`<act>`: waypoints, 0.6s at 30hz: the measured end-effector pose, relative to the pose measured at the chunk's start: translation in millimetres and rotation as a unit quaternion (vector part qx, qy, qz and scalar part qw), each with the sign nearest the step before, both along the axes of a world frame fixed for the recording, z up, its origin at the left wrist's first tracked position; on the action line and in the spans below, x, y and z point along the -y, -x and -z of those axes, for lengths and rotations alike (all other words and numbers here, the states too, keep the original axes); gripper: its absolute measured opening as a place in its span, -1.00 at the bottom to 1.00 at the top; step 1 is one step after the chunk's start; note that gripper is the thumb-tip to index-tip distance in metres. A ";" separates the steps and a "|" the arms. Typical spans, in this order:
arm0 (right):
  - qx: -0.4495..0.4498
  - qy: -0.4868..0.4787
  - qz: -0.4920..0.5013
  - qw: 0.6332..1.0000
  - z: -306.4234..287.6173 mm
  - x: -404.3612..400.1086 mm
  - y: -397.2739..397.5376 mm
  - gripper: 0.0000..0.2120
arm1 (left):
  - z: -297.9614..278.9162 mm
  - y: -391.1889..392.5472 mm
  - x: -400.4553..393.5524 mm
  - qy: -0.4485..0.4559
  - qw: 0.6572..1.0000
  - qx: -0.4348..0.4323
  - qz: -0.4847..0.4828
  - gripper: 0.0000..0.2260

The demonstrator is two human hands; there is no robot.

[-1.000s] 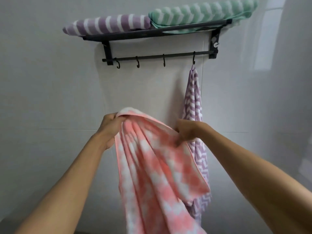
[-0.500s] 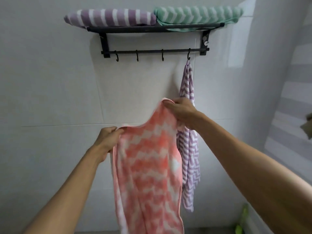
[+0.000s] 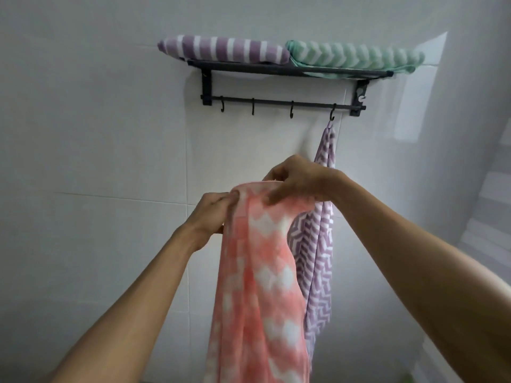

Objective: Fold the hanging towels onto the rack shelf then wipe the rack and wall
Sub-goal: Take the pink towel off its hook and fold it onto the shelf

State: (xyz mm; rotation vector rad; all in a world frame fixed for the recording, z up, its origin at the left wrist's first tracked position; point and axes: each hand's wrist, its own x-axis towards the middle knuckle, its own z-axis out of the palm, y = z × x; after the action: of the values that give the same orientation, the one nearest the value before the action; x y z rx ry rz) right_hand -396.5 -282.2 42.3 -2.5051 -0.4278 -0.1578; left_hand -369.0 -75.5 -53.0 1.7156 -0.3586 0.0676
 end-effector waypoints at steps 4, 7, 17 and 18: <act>-0.001 0.037 0.053 0.998 19.6 43.3 -11.1 -0.81 | -3.5 0.2 0.2 0.120 0.990 -0.021 -0.073 -0.68; 0.020 -0.040 0.102 0.994 38.2 56.1 -20.1 -0.70 | -0.3 -0.6 0.9 0.119 0.990 -0.018 -0.076 -0.70; -0.054 -0.476 0.019 0.878 31.5 27.6 -22.1 -0.87 | 13.5 9.9 8.7 0.012 0.983 -0.129 0.127 -0.62; -0.079 -0.516 -0.005 0.853 29.2 24.9 -24.2 -0.84 | 12.1 12.7 13.0 0.009 0.979 -0.139 0.147 -0.60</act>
State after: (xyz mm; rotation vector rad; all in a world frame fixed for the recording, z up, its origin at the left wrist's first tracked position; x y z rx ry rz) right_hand -372.4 -307.2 13.1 -1.4313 -0.1934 -0.1263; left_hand -381.7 -88.5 -65.1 1.6120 -0.3965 -0.3805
